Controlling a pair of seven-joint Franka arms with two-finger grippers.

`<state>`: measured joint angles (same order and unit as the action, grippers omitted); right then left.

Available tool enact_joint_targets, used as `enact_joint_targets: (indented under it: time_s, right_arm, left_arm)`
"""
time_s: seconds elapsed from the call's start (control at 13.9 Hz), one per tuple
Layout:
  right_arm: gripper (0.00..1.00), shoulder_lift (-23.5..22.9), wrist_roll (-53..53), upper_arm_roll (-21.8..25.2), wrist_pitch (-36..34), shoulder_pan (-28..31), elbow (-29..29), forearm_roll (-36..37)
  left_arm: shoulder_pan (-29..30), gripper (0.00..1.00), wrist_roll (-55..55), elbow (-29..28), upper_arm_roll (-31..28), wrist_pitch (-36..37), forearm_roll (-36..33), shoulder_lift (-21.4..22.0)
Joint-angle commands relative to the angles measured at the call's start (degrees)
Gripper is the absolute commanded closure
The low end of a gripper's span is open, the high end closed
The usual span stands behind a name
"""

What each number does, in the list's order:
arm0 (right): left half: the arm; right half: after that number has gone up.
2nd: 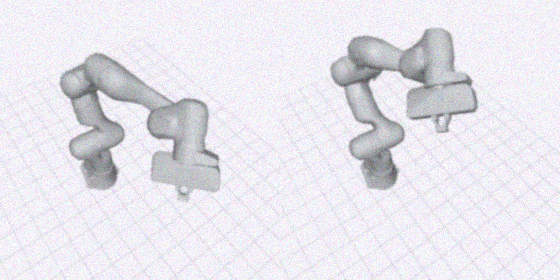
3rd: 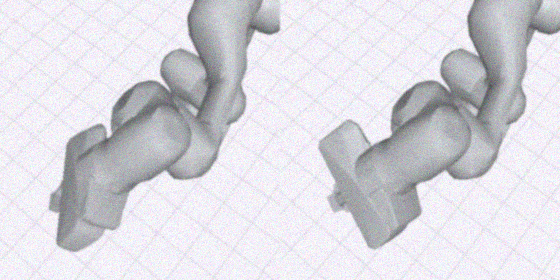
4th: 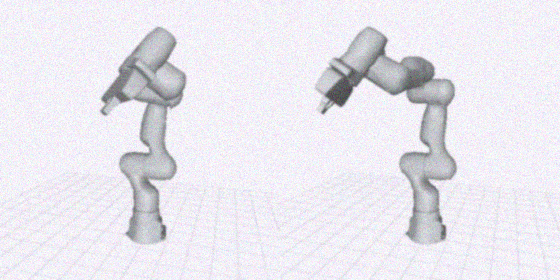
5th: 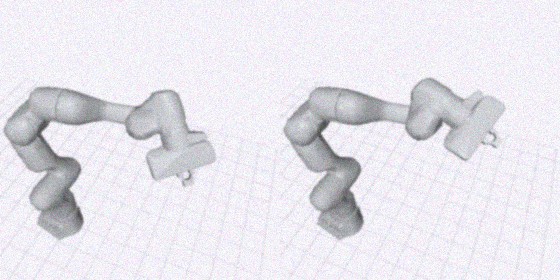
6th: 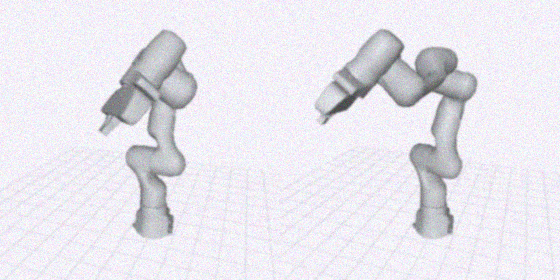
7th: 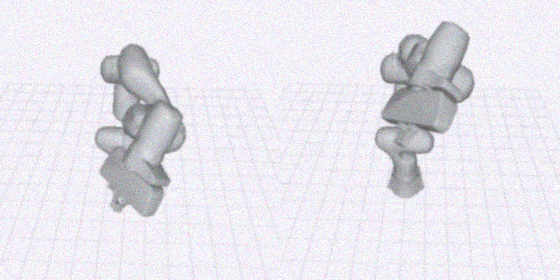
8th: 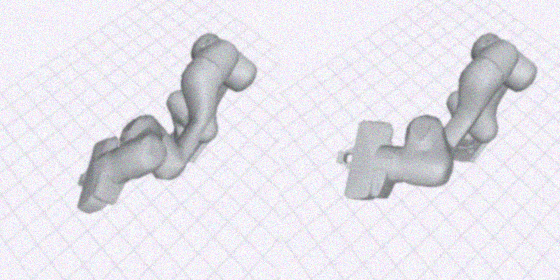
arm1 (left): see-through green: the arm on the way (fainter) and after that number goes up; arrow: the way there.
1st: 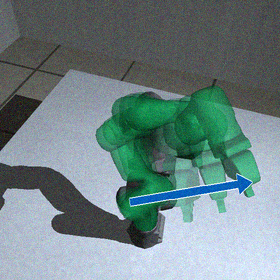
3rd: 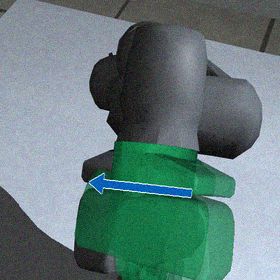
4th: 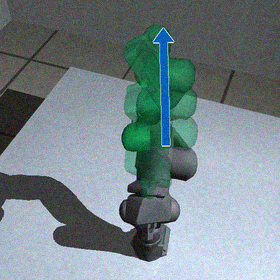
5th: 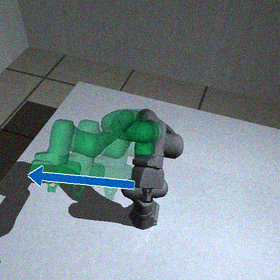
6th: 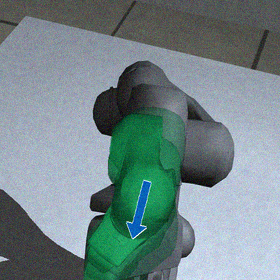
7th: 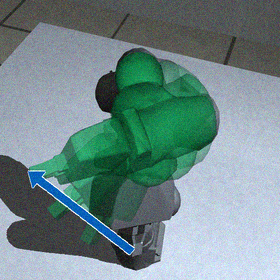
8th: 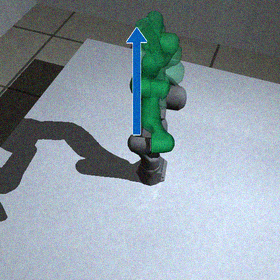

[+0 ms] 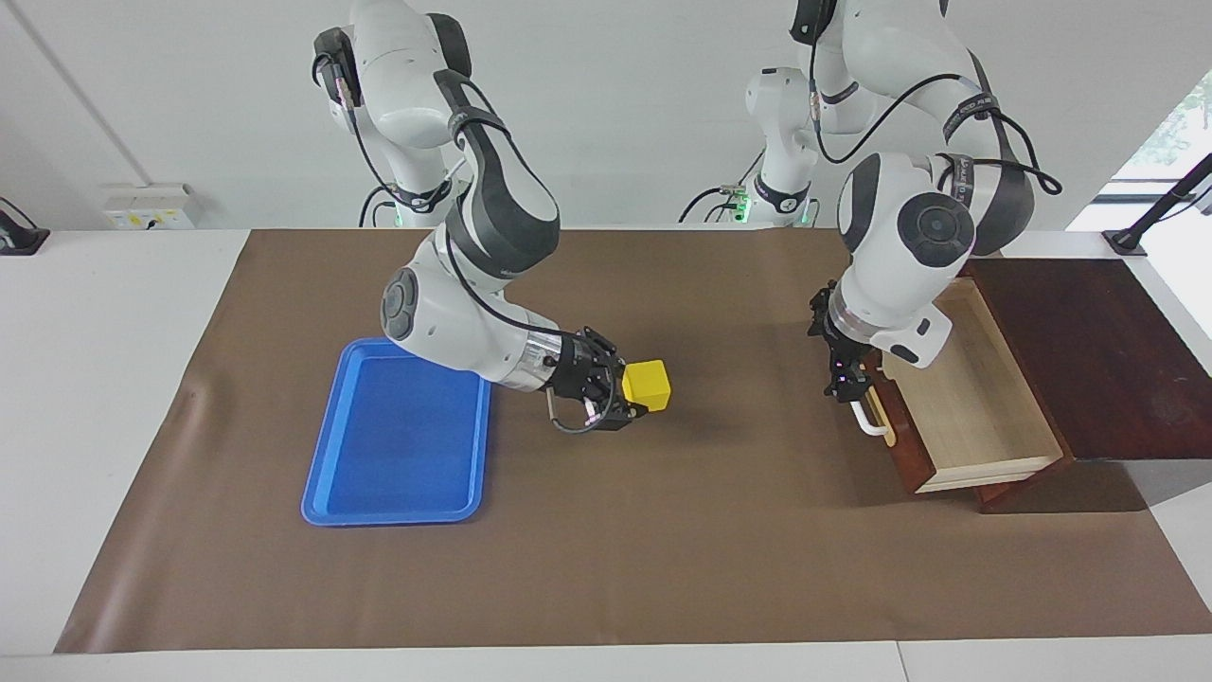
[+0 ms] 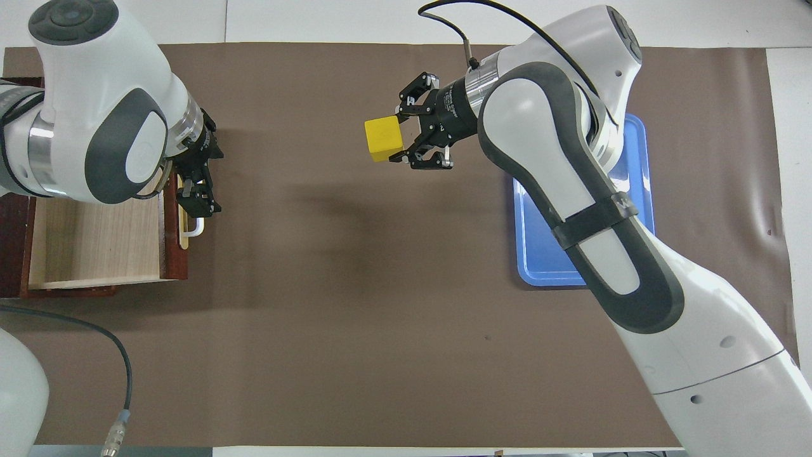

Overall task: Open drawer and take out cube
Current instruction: 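Carry the cube with the right gripper while the left gripper withdraws, then lower the yellow cube into the blue tray with the right gripper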

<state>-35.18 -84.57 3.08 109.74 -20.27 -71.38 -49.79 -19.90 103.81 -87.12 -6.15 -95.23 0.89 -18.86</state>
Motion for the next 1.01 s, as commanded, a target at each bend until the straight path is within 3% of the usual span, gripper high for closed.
enact_joint_targets:
  time_s: [0.0, 0.29, 0.72, 0.94]
  right_arm:
    - [1.00, 0.3, 4.7, -0.4, -3.8, 5.0, -0.5, 0.0]
    - [1.00, 1.8, 12.8, -0.4, -7.2, 12.0, -4.0, -0.7]
    - [1.00, 6.9, 29.6, -0.4, -6.3, 22.3, -18.6, -1.1]
    - [1.00, 8.4, 34.6, -0.3, -5.1, 26.1, -24.7, -5.0]
  left_arm:
    - [0.3, 0.00, -3.6, -5.9, -1.2, -2.9, -0.4, 3.8]
    - [0.6, 0.00, -3.9, -6.5, -2.7, -5.0, -0.8, 3.9]
    - [1.1, 0.00, -5.4, -9.0, -4.7, -8.2, -2.8, 4.6]
    - [1.5, 0.00, -8.6, -8.9, -5.9, -8.2, -2.8, 4.5]
